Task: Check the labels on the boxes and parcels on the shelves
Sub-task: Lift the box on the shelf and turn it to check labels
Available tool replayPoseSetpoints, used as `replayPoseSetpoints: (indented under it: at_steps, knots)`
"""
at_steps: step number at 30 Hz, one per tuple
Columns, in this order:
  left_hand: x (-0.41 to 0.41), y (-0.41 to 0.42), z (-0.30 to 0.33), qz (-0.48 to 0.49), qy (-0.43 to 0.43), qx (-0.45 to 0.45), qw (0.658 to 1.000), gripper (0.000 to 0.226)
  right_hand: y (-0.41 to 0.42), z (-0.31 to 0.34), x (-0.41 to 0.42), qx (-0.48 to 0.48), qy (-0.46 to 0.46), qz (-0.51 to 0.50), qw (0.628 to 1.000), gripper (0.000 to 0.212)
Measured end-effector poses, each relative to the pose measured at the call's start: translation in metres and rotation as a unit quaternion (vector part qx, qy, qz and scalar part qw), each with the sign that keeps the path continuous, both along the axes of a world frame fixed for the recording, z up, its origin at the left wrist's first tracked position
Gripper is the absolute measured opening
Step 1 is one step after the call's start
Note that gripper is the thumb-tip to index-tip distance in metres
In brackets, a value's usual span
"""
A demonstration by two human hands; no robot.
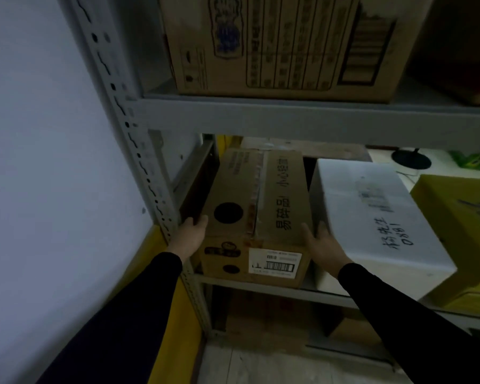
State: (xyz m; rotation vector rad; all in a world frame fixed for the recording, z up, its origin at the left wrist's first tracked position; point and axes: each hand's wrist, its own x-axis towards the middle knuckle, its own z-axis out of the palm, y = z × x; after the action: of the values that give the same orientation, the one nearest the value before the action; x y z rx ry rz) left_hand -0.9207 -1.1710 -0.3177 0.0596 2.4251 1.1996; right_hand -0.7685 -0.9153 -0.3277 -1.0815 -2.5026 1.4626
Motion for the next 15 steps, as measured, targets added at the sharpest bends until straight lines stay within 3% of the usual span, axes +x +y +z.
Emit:
replayPoseSetpoints:
  at_steps: [5, 9, 15]
  knots:
    - [-0.020, 0.007, -0.033, 0.041, -0.060, 0.039, 0.997, 0.092, 0.006, -0.038, -0.017, -0.152, 0.032, -0.112, 0.981, 0.080]
    - [-0.026, 0.009, -0.046, 0.099, -0.101, 0.108, 0.984, 0.116, 0.007, -0.056, -0.022, -0.277, 0.066, -0.151, 0.946, 0.061]
    - [-0.032, 0.013, -0.054, 0.116, -0.135, 0.165, 0.970, 0.087, 0.007, -0.052, -0.021, -0.337, 0.108, -0.153, 0.923, 0.051]
